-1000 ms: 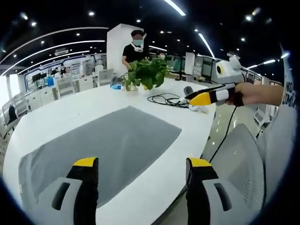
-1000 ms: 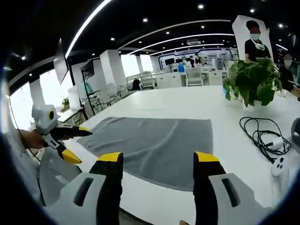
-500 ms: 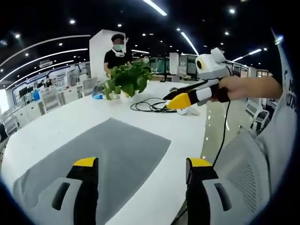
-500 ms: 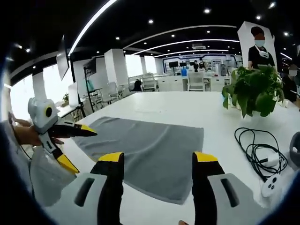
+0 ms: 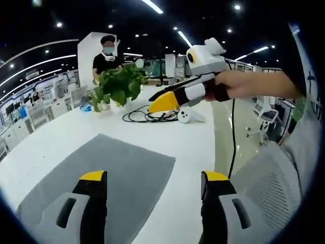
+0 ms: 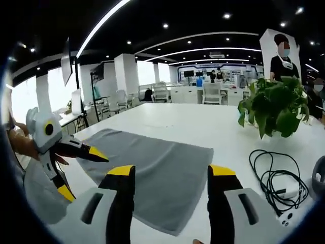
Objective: Fold the towel on the table until its edges align and the towel forms a compact rectangular stack.
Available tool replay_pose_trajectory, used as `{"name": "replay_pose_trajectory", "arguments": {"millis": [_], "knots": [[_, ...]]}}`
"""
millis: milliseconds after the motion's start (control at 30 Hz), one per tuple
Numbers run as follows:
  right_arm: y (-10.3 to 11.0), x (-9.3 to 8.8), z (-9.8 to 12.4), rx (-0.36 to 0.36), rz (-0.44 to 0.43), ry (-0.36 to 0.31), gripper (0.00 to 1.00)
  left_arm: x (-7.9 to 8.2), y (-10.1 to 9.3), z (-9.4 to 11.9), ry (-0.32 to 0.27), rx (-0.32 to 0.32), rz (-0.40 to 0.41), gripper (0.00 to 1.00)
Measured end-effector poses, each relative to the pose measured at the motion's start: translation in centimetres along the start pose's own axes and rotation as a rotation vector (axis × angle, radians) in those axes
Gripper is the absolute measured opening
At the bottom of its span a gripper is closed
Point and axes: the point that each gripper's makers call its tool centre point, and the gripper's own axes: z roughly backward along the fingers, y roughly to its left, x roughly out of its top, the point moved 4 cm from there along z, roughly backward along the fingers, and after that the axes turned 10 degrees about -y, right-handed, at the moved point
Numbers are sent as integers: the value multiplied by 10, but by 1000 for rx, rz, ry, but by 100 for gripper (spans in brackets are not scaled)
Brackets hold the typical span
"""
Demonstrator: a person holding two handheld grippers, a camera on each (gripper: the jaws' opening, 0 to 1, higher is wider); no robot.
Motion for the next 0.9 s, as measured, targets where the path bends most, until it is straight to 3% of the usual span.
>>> {"name": "replay_pose_trajectory", "arguments": {"millis": [200, 500, 900], "knots": [[-18, 3, -11, 7, 12, 6, 57, 2, -3, -25, -3, -23, 2, 75], [-46, 7, -34, 0, 10, 8, 56, -6, -11, -56, 17, -69, -22, 71], [-75, 21, -62, -11, 61, 16, 55, 3, -32, -99, 32, -176, -161, 61]]}}
